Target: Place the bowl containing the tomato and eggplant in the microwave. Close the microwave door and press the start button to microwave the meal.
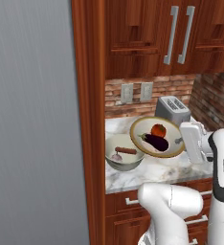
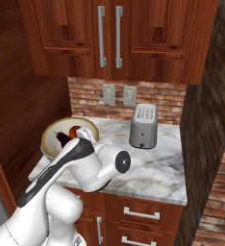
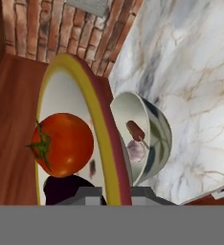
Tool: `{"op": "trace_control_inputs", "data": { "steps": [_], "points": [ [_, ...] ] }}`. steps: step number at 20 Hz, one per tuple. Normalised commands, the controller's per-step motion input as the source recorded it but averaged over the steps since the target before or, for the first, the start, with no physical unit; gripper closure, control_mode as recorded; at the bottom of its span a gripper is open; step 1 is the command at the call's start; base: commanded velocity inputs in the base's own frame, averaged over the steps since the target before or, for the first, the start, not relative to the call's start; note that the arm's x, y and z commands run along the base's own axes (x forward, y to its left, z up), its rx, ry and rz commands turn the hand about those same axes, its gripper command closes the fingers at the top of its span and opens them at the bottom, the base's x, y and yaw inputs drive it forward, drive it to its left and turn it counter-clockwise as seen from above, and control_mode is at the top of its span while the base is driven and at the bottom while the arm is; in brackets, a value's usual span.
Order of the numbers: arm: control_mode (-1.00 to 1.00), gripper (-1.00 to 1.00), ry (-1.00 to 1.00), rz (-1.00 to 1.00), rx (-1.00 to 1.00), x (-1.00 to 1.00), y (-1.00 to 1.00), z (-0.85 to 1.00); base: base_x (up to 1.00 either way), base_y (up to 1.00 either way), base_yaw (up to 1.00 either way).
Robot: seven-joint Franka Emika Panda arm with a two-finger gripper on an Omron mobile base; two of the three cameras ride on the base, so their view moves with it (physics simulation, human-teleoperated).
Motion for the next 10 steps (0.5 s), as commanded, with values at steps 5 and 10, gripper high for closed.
{"op": "trace_control_inputs", "data": {
  "steps": [5,10],
  "points": [
    [1.00,1.00,0.00,0.00,0.00,0.00,0.00,0.00,-0.49,-0.09,0.00],
    [1.00,1.00,0.00,0.00,0.00,0.00,0.00,0.00,-0.39,-0.28,0.02]
  ]
}}
